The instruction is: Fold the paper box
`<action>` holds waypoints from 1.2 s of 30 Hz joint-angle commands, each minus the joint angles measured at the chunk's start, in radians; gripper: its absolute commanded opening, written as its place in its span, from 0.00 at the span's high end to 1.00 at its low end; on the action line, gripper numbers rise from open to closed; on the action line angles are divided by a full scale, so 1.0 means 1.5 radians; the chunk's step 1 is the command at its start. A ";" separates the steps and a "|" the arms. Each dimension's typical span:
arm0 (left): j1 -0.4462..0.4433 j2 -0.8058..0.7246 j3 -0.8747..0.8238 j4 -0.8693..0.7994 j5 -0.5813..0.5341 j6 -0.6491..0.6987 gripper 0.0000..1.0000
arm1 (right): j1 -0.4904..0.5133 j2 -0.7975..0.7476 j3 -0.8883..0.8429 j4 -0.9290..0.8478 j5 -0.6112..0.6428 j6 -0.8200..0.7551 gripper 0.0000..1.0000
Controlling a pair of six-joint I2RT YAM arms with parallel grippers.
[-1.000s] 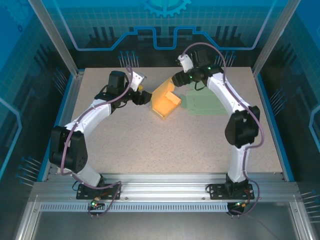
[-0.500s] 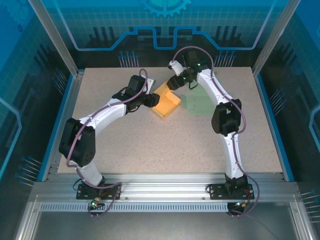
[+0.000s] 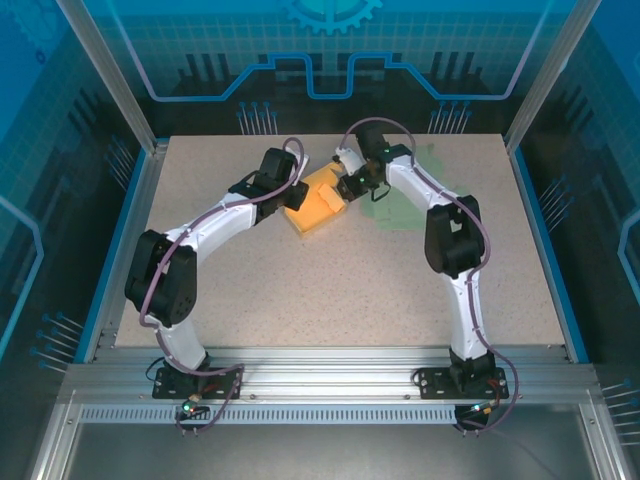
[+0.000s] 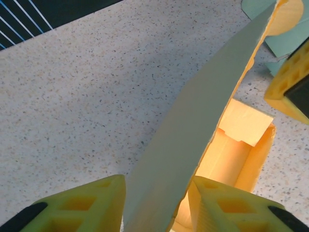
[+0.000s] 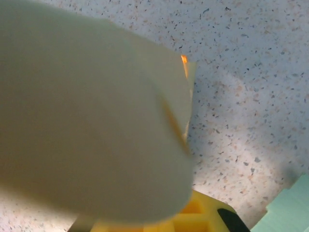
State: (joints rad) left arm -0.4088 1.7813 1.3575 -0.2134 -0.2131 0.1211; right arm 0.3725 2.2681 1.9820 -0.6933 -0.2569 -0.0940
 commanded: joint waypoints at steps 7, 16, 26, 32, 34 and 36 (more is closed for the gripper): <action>0.013 0.009 0.005 0.037 0.082 0.194 0.76 | 0.050 -0.175 -0.179 0.105 0.066 0.120 1.00; 0.048 -0.019 0.004 -0.037 0.303 0.395 0.78 | 0.032 -0.380 -0.418 0.161 0.143 0.206 0.78; 0.059 -0.060 -0.003 -0.119 0.422 0.465 0.78 | 0.008 -0.429 -0.532 0.149 0.179 0.311 0.65; 0.059 -0.081 -0.013 -0.140 0.522 0.468 0.78 | 0.020 -0.425 -0.585 0.209 0.145 0.345 0.50; 0.059 -0.083 -0.016 -0.147 0.536 0.472 0.79 | 0.027 -0.422 -0.594 0.228 0.141 0.344 0.45; 0.059 -0.080 -0.011 -0.163 0.545 0.478 0.79 | 0.031 -0.418 -0.596 0.243 0.137 0.337 0.44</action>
State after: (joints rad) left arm -0.3252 1.6882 1.3514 -0.4015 0.5049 0.7994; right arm 0.4015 1.6482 1.0985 -0.4007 -0.0269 0.4004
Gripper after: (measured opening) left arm 0.208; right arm 0.559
